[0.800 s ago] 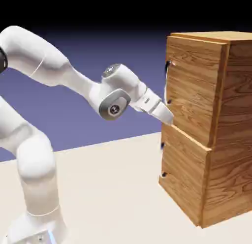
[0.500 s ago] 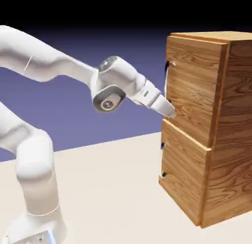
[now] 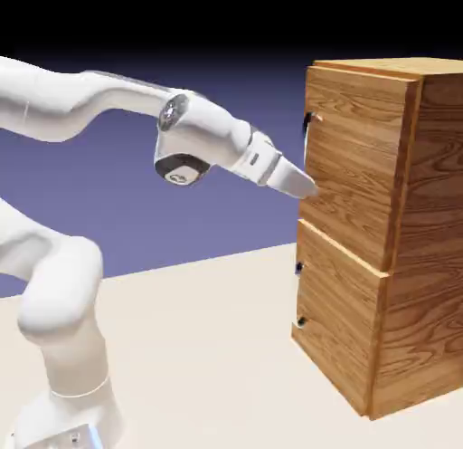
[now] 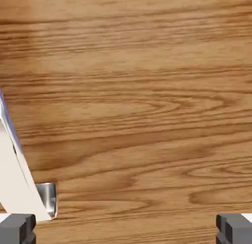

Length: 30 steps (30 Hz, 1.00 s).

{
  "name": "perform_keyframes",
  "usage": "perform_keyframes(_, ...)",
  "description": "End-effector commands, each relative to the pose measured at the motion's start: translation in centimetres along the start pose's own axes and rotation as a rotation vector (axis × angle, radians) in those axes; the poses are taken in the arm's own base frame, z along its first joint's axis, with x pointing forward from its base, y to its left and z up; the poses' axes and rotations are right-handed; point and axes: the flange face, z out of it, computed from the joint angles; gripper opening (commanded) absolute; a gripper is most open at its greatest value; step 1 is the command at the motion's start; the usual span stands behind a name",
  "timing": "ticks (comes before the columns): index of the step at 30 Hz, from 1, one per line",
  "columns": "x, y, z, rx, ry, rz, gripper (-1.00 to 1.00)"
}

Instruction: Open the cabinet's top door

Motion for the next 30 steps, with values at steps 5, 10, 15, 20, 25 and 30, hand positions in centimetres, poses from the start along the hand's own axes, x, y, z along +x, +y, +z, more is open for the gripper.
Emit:
perform_keyframes(5, -0.4, -0.3, -0.9, 0.05, 0.043, 0.006, 0.0)
perform_keyframes(10, -1.1, -0.7, -1.5, 0.101, 0.09, 0.006, 0.0)
perform_keyframes(15, -2.0, -1.1, -1.8, 0.152, 0.142, 0.0, 0.0)
perform_keyframes(20, -3.2, -1.6, -1.7, 0.201, 0.198, -0.011, 0.0)
perform_keyframes(25, -4.5, -2.0, -1.3, 0.246, 0.26, -0.026, 0.0)
perform_keyframes(30, -6.0, -2.4, -0.5, 0.286, 0.327, -0.044, 0.0)
